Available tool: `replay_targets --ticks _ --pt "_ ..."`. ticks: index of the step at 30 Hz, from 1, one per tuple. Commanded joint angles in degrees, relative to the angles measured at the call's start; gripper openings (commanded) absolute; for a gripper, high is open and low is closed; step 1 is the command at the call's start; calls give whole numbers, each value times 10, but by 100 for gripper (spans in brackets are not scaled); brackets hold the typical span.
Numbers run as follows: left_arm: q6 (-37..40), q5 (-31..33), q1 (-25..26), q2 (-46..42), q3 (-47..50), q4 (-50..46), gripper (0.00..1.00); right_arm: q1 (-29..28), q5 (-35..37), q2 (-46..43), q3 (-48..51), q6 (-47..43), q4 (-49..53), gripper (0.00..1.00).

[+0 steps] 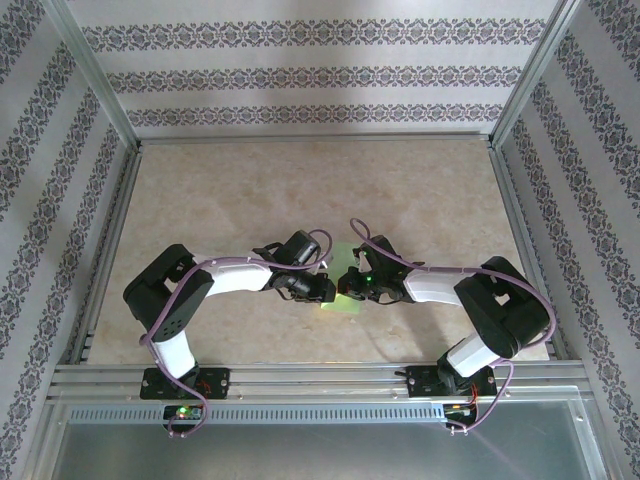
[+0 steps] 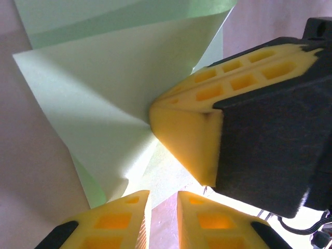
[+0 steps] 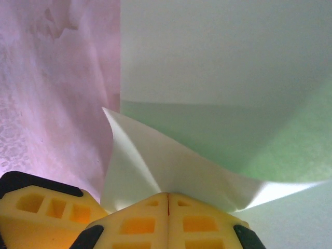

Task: Fold a paper plane with a square sheet of paper (fold left side to right side)
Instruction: Fold the triangle a second time at the center of the table.

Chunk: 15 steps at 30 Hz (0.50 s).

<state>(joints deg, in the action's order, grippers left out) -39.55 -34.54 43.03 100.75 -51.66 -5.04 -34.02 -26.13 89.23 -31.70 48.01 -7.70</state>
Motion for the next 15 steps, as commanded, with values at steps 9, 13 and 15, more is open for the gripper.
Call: replay_targets --ticks 9,13,15 --pt "22 -3 -7 -1 -34 -28 21 -7 13 11 5 -16 17 0" --pt "31 -6 -7 8 -35 -34 21 -7 15 8 5 -15 19 0" --pt "33 -6 -7 12 -35 -36 21 -8 15 10 4 -16 19 0"
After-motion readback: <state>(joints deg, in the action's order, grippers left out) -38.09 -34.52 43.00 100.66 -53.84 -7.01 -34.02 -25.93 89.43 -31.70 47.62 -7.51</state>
